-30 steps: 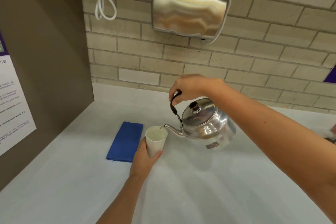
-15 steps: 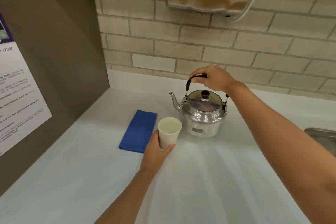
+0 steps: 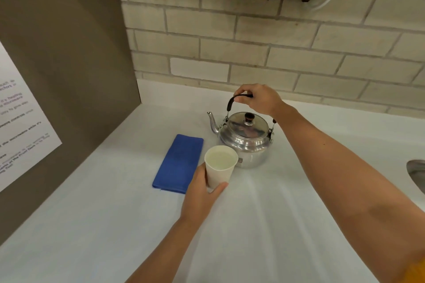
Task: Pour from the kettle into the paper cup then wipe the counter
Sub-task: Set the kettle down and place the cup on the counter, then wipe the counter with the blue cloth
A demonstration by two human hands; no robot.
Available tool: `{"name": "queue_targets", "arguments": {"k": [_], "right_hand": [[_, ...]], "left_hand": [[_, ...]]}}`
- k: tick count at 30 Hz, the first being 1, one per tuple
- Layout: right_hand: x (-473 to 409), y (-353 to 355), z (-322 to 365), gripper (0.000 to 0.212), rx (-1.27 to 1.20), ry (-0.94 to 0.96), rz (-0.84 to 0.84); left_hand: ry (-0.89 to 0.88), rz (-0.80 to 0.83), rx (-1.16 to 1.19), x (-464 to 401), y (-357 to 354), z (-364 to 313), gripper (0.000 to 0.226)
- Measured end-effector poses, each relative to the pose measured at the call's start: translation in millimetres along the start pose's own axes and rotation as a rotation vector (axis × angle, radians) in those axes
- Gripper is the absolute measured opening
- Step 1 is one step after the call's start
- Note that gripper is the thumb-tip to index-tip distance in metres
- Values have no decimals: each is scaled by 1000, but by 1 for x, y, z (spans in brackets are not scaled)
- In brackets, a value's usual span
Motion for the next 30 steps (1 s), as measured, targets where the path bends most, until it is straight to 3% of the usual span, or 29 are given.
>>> {"name": "queue_targets", "arguments": {"k": [12,16,21,30], "right_hand": [[1,-4,0,29,20,-7,35],[17,20,13,41,64,37,-115],[91,34,13,40,36,-89,-295],[254,-20,-15,44,230,-313,-118]], "left_hand": [[2,8,-44,-1,0,-3,60],[12,52,-56,1,0,-6,59],[-69,142,-169,8,14,-14,54],[-200,91,-416,-43,52,-24,39]]}}
Point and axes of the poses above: each hand's wrist, its own x-axis away from the middle knuckle, its own y-axis out of the back of the hand, z = x × y, the point moved 8 cm from there along -x, towards the middle knuckle, and after that the axes turned 8 degrees about -z, right-handed, at the moved point
